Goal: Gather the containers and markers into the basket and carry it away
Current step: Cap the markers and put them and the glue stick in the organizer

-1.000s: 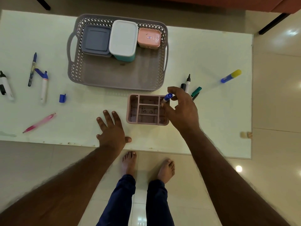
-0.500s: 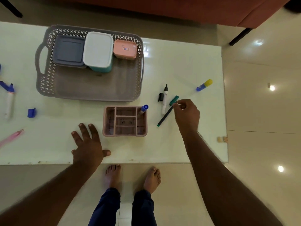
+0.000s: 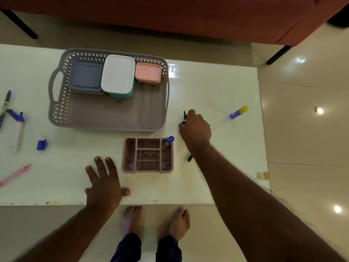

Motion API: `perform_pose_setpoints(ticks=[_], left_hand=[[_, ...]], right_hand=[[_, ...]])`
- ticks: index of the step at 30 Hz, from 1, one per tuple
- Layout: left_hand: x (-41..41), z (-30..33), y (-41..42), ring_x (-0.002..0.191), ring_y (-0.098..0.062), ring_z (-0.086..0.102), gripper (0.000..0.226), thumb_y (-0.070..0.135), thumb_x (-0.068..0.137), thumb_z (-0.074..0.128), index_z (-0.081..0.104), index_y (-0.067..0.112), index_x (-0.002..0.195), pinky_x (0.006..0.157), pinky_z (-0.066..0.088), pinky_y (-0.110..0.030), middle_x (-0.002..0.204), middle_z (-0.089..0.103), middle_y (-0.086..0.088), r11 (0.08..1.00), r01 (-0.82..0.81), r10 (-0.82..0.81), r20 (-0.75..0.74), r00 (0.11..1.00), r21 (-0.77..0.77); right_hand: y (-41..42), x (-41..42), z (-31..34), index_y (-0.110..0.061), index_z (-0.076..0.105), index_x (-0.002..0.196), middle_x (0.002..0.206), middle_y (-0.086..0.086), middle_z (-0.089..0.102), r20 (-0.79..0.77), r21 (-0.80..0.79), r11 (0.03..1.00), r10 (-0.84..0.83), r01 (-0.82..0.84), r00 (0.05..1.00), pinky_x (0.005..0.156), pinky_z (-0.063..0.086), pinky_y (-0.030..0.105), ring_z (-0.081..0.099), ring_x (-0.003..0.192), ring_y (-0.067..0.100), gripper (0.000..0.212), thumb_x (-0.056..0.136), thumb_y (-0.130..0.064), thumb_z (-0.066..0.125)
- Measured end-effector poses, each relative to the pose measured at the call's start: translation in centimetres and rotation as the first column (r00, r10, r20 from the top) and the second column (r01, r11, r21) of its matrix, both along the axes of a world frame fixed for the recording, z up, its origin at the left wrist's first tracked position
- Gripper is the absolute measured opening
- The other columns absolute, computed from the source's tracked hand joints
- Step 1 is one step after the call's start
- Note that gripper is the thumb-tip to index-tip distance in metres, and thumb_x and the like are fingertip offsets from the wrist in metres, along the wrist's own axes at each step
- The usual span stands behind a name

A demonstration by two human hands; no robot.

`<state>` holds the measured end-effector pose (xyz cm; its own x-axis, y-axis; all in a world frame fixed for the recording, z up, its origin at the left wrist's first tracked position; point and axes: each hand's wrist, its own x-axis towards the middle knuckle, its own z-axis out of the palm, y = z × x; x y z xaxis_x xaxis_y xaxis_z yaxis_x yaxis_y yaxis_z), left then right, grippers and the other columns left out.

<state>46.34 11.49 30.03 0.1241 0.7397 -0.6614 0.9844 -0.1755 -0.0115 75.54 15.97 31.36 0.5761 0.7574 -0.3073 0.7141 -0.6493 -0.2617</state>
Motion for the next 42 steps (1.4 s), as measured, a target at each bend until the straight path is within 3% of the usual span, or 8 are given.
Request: perform_pose_setpoints(ticks=[6, 17, 24, 29, 31, 33, 36, 42], left_hand=[[-0.1, 0.2, 0.0, 0.146, -0.05, -0.013, 0.126, 0.058, 0.078, 0.069, -0.021, 0.011, 0.151, 0.104, 0.036, -0.065, 0.159, -0.026, -0.02, 0.999, -0.019, 0.019, 0.006, 1.0, -0.027], [0.2, 0.7, 0.1, 0.146, -0.051, -0.01, 0.125, 0.061, 0.078, 0.068, -0.02, 0.009, 0.151, 0.105, 0.037, -0.064, 0.159, -0.023, -0.021, 1.0, -0.008, 0.008, -0.009, 1.0, -0.019], [-0.1, 0.1, -0.1, 0.146, -0.051, -0.009, 0.127, 0.065, 0.076, 0.066, -0.02, 0.01, 0.151, 0.103, 0.04, -0.063, 0.16, -0.022, -0.021, 1.0, 0.003, -0.003, -0.015, 1.0, 0.006], [-0.8, 0.4, 0.8, 0.146, -0.051, -0.008, 0.117, 0.052, 0.082, 0.069, -0.014, 0.012, 0.154, 0.113, 0.029, -0.06, 0.16, -0.019, -0.02, 0.996, -0.07, 0.074, 0.071, 0.995, -0.051], [-1.4, 1.7, 1.2, 0.147, -0.046, 0.009, 0.09, 0.033, 0.09, 0.066, 0.008, 0.009, 0.156, 0.117, 0.025, -0.055, 0.163, 0.003, -0.022, 0.977, -0.21, 0.213, 0.194, 0.958, -0.036], [-2.6, 3.3, 0.8, 0.133, -0.041, 0.044, 0.056, 0.025, 0.095, 0.06, 0.042, 0.009, 0.145, 0.108, 0.039, -0.054, 0.149, 0.043, -0.022, 0.908, -0.403, 0.322, 0.424, 0.846, 0.115], [-2.1, 8.6, -0.1, 0.101, -0.028, 0.066, 0.042, 0.048, 0.099, 0.048, 0.059, 0.015, 0.124, 0.083, 0.055, -0.044, 0.119, 0.066, -0.008, 0.785, -0.524, 0.167, 0.701, 0.693, 0.33], [7.0, 18.1, 0.8, 0.097, 0.011, 0.059, 0.039, 0.045, 0.093, 0.056, 0.058, 0.02, 0.124, 0.079, 0.041, 0.0, 0.108, 0.06, 0.015, 0.915, -0.161, -0.265, 0.85, 0.456, 0.371]], right_hand=[[0.4, -0.5, 0.0, -0.009, 0.047, 0.113, 0.101, 0.01, 0.06, -0.053, -0.026, 1.0, 0.008, -0.009, 0.999, 0.049, 0.029, 0.026, 0.06, 0.079, 0.029, 0.028, 0.088, -0.019, 0.059], [-0.6, -1.5, -0.4, -0.007, 0.056, 0.111, 0.098, 0.01, 0.062, 0.048, -0.062, 0.987, 0.151, -0.147, 0.987, 0.058, 0.045, 0.032, 0.053, 0.074, 0.021, 0.019, 0.092, -0.01, 0.053], [-0.3, -0.1, 0.1, -0.007, 0.065, 0.104, 0.1, 0.009, 0.068, -0.144, -0.028, 0.995, -0.099, 0.096, 0.985, 0.071, 0.047, 0.029, 0.066, 0.092, 0.026, 0.018, 0.093, -0.018, 0.055], [-3.2, 2.1, 3.9, -0.012, 0.071, 0.097, 0.081, 0.003, 0.072, -0.581, 0.156, 0.847, -0.338, 0.509, 0.741, 0.068, 0.06, 0.035, 0.071, 0.074, 0.018, 0.015, 0.088, -0.023, 0.07], [-5.2, 2.2, 6.2, -0.009, 0.07, 0.097, 0.075, 0.005, 0.071, -0.721, 0.17, 0.775, -0.324, 0.609, 0.613, 0.058, 0.058, 0.027, 0.068, 0.063, 0.01, 0.011, 0.089, -0.017, 0.07], [-7.1, 2.1, 8.5, -0.01, 0.07, 0.097, 0.076, 0.008, 0.072, -0.805, 0.163, 0.753, -0.273, 0.638, 0.527, 0.058, 0.056, 0.025, 0.067, 0.065, 0.012, 0.008, 0.091, -0.016, 0.069], [-8.7, 1.5, 11.6, -0.008, 0.07, 0.104, 0.088, 0.013, 0.073, -0.881, 0.16, 0.78, -0.163, 0.605, 0.443, 0.06, 0.053, 0.026, 0.065, 0.071, 0.017, 0.013, 0.093, -0.015, 0.065], [-8.5, -1.7, 15.9, -0.001, 0.068, 0.11, 0.102, 0.023, 0.071, -0.97, 0.169, 0.851, 0.056, 0.498, 0.235, 0.059, 0.052, 0.027, 0.064, 0.071, 0.017, 0.019, 0.094, -0.01, 0.062]])
